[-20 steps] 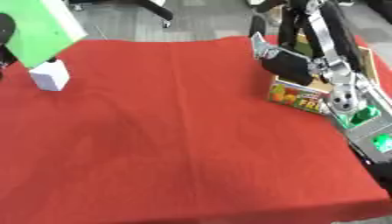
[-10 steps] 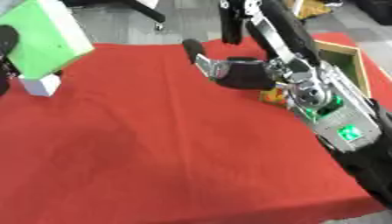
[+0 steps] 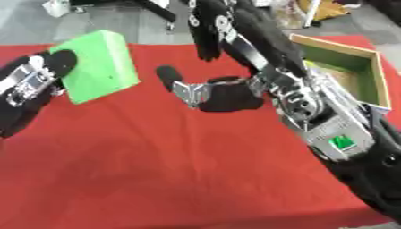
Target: Pick up the objects with one hand, pass them to the other hand, and then place them into the box on the other side of the table.
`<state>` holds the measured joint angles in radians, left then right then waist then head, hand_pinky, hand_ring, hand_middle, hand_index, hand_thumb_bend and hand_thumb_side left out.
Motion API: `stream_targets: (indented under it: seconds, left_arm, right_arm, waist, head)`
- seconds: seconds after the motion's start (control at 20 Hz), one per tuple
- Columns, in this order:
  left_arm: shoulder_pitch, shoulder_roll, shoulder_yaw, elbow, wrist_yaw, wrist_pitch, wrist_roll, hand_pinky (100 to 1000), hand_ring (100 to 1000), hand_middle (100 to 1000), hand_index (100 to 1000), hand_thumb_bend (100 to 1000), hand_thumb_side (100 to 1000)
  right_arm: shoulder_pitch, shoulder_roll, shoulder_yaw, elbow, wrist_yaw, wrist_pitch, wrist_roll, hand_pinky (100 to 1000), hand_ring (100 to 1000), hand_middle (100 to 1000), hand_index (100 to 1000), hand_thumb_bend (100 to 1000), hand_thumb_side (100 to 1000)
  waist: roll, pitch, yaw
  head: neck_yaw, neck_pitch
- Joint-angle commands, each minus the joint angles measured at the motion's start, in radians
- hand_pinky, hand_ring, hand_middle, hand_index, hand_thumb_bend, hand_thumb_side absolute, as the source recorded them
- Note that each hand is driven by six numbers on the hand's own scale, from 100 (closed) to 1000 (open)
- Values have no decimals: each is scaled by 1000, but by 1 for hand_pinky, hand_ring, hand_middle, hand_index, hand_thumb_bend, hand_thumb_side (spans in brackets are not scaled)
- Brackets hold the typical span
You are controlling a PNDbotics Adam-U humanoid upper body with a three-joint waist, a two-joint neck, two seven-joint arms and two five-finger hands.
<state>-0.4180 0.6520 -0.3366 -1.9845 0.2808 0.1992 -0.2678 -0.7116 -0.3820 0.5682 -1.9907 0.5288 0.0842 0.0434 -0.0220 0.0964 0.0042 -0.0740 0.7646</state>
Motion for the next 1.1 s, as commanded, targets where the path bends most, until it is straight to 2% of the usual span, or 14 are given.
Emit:
stream_targets:
  seconds: [0.05,0.5,1.1]
  left_arm:
    - [-35,9,-21,-15,-9,15,-27,798,554,529,703,205,843]
    - [-76,0,-51,-15,-45,60,-42,795,551,525,700,193,823]
    - [-77,13,-33,-15,-67,72,-23,795,551,525,700,184,807]
  right_arm:
    - [-18,3,6,-9,-16,-1,11,251,366,224,968,233,385]
    - [-15,5,23,-9,-41,-9,58,255,372,227,978,211,434]
    - [3,-24,4,-9,-54,-19,135,261,377,231,982,191,494]
  waist:
    - [-7,-12,-1]
    - [-10,-8,-11]
    - [-11,-7,-22]
  head:
    - [28,5]
    - [80,5]
    - [98,5]
